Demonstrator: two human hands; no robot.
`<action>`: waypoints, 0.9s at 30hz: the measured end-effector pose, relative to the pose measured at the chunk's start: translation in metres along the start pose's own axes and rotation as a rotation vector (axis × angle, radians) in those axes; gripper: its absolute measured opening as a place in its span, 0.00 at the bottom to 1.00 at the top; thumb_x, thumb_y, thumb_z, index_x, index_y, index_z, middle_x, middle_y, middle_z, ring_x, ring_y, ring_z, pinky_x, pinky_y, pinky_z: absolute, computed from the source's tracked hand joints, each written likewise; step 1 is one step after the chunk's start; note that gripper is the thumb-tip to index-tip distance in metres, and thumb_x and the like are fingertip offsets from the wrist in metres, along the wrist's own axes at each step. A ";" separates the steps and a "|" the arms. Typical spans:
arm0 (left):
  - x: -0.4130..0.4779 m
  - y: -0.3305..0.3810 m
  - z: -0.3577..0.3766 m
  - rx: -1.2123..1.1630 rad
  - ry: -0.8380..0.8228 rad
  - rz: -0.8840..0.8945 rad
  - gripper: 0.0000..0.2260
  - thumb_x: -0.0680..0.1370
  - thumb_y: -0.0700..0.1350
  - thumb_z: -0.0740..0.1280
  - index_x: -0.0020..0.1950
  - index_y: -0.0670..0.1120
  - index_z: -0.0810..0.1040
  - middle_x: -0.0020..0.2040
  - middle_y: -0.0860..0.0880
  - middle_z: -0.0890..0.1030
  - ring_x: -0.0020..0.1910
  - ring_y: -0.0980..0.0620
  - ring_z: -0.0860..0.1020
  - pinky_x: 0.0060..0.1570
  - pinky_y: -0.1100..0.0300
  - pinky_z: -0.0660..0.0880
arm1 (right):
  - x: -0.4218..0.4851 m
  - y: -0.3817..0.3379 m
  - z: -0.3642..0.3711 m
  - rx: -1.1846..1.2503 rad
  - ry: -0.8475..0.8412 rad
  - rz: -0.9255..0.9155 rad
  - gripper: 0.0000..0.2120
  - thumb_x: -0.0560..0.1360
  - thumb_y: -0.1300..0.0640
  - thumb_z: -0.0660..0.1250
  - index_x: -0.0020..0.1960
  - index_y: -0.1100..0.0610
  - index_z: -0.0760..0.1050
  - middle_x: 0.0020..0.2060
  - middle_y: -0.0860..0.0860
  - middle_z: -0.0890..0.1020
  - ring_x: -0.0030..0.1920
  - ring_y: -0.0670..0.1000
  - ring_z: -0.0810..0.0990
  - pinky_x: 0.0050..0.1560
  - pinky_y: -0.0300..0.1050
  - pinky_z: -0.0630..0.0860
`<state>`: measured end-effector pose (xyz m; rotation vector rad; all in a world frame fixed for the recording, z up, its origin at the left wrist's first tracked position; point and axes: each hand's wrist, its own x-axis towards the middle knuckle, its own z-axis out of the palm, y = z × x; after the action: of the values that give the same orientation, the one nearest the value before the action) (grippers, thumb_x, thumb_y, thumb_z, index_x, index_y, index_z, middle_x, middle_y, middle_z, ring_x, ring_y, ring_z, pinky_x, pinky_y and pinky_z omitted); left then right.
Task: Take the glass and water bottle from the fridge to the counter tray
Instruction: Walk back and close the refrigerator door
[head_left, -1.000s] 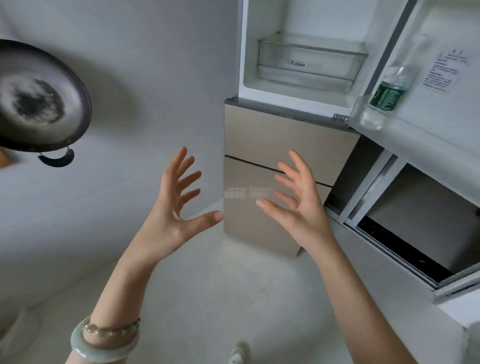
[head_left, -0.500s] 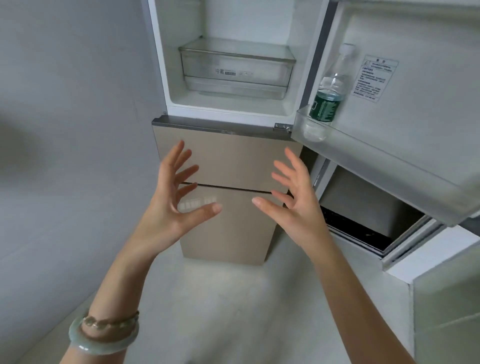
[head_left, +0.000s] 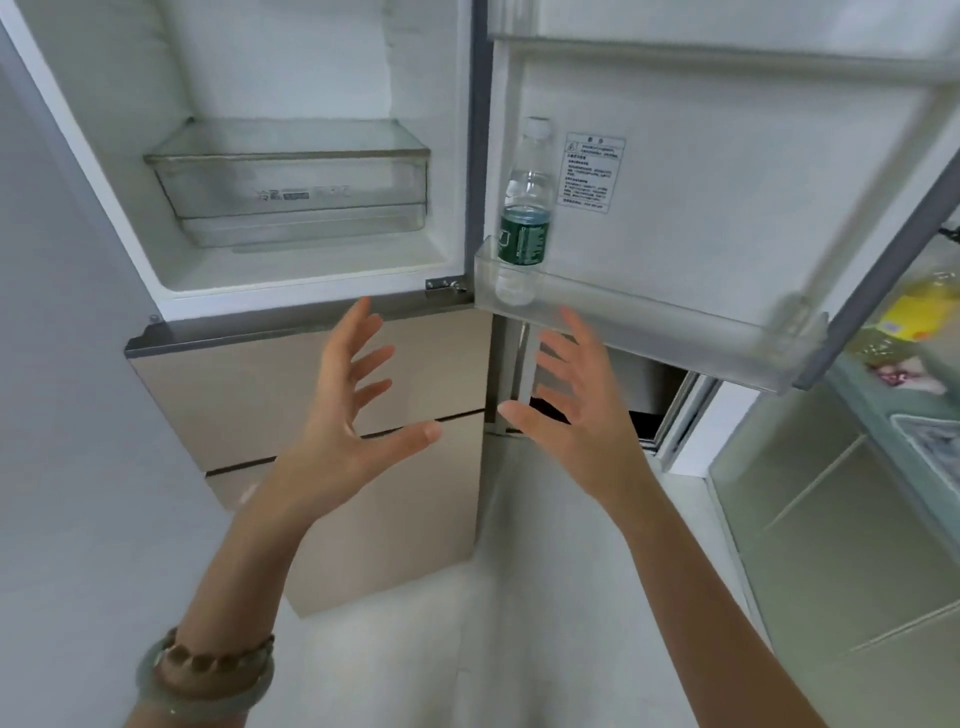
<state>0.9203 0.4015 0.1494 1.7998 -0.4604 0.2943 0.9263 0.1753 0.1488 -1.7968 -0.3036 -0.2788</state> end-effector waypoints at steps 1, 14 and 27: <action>0.006 0.000 0.000 -0.009 -0.026 0.010 0.47 0.63 0.56 0.75 0.75 0.64 0.51 0.74 0.62 0.60 0.71 0.62 0.66 0.66 0.62 0.69 | 0.000 -0.002 -0.001 -0.017 0.027 -0.001 0.44 0.67 0.51 0.75 0.73 0.35 0.53 0.71 0.43 0.67 0.69 0.43 0.68 0.68 0.51 0.70; 0.099 0.015 0.090 0.106 -0.499 0.227 0.48 0.65 0.61 0.74 0.77 0.62 0.48 0.77 0.62 0.54 0.75 0.60 0.58 0.72 0.60 0.58 | -0.017 -0.023 -0.077 -0.185 0.446 -0.006 0.42 0.68 0.49 0.75 0.74 0.39 0.55 0.71 0.41 0.67 0.71 0.40 0.65 0.71 0.45 0.65; 0.156 0.001 0.206 0.595 -0.601 0.412 0.45 0.73 0.59 0.72 0.80 0.48 0.48 0.80 0.47 0.51 0.79 0.46 0.53 0.76 0.49 0.49 | -0.054 -0.018 -0.156 -0.334 0.600 0.026 0.41 0.71 0.55 0.75 0.76 0.48 0.54 0.72 0.40 0.62 0.71 0.37 0.59 0.60 0.21 0.57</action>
<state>1.0511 0.1790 0.1611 2.3639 -1.2824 0.1728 0.8651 0.0254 0.1839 -1.9410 0.2049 -0.8666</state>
